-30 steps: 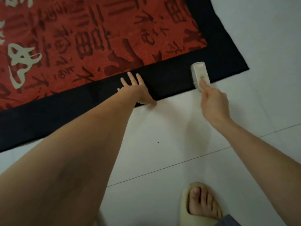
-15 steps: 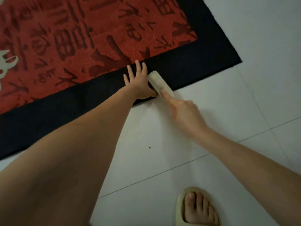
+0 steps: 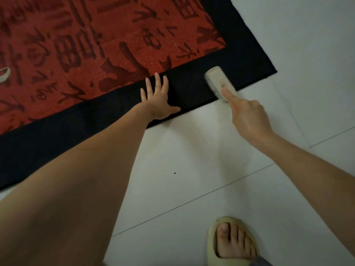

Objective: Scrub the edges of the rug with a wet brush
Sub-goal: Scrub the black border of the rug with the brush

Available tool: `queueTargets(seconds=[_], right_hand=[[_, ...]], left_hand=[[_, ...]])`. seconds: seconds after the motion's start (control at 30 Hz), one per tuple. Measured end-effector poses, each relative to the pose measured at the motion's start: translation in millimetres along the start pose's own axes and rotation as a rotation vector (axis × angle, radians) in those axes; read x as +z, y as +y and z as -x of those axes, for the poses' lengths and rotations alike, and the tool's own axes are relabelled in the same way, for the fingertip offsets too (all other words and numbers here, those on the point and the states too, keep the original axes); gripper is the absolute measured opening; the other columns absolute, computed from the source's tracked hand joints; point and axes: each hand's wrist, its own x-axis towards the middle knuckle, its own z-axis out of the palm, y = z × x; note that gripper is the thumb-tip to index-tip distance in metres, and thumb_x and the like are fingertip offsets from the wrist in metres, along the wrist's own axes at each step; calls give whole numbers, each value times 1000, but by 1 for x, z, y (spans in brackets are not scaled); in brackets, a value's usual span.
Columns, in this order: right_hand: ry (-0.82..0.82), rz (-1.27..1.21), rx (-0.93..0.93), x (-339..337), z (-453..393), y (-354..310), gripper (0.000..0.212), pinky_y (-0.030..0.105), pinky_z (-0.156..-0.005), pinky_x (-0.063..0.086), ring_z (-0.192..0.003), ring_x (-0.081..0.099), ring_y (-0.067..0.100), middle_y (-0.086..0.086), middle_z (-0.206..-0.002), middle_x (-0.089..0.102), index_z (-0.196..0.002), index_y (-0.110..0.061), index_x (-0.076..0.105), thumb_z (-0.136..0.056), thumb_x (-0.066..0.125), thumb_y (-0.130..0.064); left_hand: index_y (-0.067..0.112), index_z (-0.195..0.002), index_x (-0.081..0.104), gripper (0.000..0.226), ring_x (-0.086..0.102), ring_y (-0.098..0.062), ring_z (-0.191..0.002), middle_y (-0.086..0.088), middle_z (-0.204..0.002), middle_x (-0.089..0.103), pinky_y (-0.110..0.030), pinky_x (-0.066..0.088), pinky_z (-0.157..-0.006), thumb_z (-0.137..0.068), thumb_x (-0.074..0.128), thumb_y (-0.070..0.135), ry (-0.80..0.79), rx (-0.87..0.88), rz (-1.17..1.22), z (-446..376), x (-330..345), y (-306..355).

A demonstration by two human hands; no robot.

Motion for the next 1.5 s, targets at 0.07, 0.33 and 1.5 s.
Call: queueTargets(seconds=[0.07, 0.33, 1.5], right_hand=[[27, -178, 123, -5, 3, -11, 57, 44, -80, 52, -87, 59, 38, 22, -106, 64, -149, -36, 31, -101, 36, -7], [20, -748, 148, 19, 80, -84, 61, 36, -80, 56, -85, 61, 12, -1, -134, 54, -153, -37, 12, -103, 37, -14], [-21, -469, -92, 39, 55, -56, 63, 41, -65, 51, -61, 55, 22, 8, -73, 58, -151, -39, 24, -99, 36, -4]], left_hand=[[19, -154, -17, 102, -29, -32, -144, -4, -158, -33, -47, -13, -117, -93, 62, 40, -8, -23, 22, 0, 0, 4], [17, -156, -9, 100, -27, -37, -144, -8, -161, -24, -56, -17, -113, -90, 50, 64, 224, -162, 121, -5, 21, 34], [17, -152, -24, 104, -30, -32, -144, -11, -155, -37, -59, -12, -116, -92, 46, 64, -16, -194, -20, -7, 12, 38]])
